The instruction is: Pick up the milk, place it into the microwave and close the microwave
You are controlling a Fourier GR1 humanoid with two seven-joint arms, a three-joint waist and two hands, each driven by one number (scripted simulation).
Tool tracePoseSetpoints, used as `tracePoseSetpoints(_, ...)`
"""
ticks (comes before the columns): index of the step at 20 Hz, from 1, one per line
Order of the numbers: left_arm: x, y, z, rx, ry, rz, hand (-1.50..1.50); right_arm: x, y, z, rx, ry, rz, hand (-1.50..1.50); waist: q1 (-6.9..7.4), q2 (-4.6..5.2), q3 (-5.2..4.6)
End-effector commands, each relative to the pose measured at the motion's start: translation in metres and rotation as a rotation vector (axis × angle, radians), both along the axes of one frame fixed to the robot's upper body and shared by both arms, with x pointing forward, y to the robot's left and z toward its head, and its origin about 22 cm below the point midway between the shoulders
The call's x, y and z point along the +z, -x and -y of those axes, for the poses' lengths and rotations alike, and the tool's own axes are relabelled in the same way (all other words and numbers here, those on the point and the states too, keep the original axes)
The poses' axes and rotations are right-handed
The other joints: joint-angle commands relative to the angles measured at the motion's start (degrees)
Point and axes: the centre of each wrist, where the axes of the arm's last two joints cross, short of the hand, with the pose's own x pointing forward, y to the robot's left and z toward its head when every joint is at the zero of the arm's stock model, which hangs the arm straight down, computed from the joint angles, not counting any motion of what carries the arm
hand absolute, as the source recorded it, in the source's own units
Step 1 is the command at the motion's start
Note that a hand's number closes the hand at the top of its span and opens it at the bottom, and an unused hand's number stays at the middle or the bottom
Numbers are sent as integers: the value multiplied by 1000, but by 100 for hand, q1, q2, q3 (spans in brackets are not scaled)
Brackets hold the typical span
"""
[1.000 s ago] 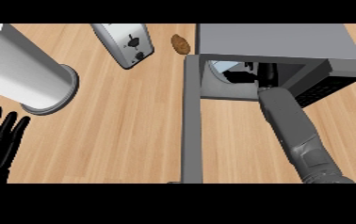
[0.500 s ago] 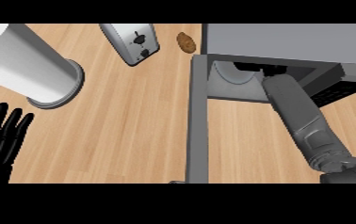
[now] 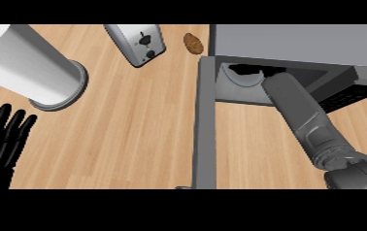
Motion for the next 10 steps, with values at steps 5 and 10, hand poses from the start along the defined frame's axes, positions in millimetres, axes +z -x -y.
tracePoseSetpoints(5, -1, 1, 2, 7, -31, 8, -150, 11, -6, -19, -4, -36, 32, -150, -40, -24, -3)
tracePoseSetpoints(10, -1, 12, 8, -6, -13, 9, -150, 10, -5, 1, -78, -63, 47, -150, -65, -43, -3)
